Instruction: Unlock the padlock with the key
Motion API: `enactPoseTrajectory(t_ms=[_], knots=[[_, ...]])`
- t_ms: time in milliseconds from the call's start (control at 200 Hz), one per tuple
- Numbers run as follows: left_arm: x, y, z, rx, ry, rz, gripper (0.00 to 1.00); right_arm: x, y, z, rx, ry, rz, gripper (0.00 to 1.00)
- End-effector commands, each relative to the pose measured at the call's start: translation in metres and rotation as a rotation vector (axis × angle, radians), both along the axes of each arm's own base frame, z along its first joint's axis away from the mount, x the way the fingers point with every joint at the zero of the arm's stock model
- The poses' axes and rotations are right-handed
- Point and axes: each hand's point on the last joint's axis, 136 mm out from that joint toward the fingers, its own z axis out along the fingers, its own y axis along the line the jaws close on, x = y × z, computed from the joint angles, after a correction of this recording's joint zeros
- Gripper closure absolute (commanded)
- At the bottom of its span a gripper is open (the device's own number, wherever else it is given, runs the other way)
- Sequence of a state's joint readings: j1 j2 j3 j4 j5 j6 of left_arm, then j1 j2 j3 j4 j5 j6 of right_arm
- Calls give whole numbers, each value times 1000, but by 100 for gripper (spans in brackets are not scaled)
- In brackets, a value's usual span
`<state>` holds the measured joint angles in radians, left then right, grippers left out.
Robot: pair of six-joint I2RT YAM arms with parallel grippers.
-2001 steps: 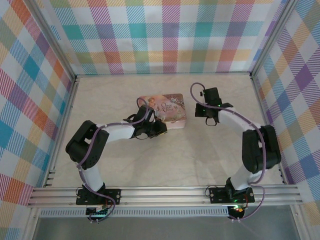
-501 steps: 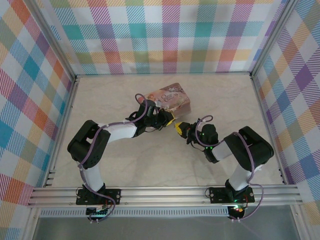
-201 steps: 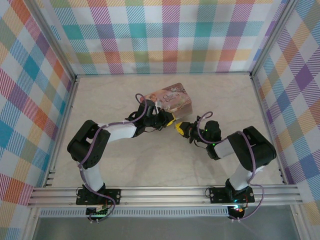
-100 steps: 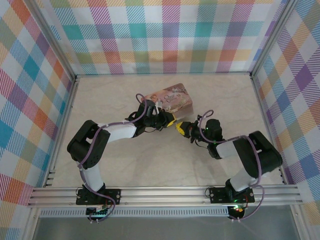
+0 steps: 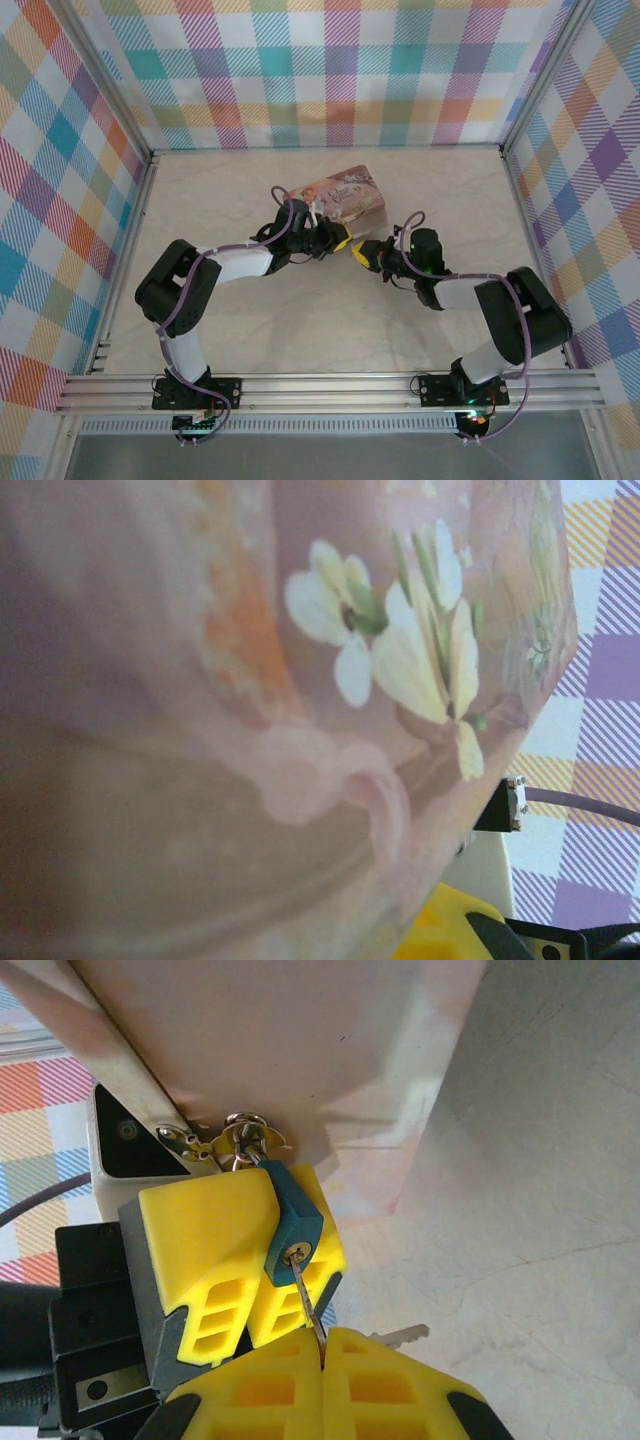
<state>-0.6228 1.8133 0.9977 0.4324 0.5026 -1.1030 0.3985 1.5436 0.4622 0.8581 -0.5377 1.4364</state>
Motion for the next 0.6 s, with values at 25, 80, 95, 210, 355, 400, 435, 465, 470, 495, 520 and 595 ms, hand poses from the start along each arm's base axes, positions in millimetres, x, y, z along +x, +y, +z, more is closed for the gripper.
enactPoseTrajectory(t_ms=[25,80,95,210,355,400,435,465,470,495,520,595], knots=[[-41,-26,14,-79,30,-186,100,37,3,40,124,-111,-89,100],[-43,-27,15,-82,28,-195,100,42,4,44,171,-107,-94,100],[-43,-27,15,-84,26,-196,100,43,5,45,184,-109,-95,100],[-45,-30,20,-102,20,-215,100,49,5,40,234,-82,-104,100],[-47,-30,28,-118,5,-232,100,48,4,29,223,-61,-92,100],[-48,-30,30,-121,0,-237,100,47,3,25,207,-43,-87,100],[-48,-30,32,-125,-5,-241,100,46,2,22,205,-26,-86,100],[-48,-30,33,-126,-6,-244,100,46,0,23,213,-31,-89,100],[-48,-30,33,-126,-7,-244,100,46,0,24,215,-32,-90,100],[-49,-31,33,-128,-7,-249,100,47,-2,24,223,-27,-94,100],[-49,-31,34,-129,-9,-251,100,47,-4,24,230,-16,-97,100],[-51,-31,35,-133,-10,-257,100,47,-4,17,239,49,-85,100]])
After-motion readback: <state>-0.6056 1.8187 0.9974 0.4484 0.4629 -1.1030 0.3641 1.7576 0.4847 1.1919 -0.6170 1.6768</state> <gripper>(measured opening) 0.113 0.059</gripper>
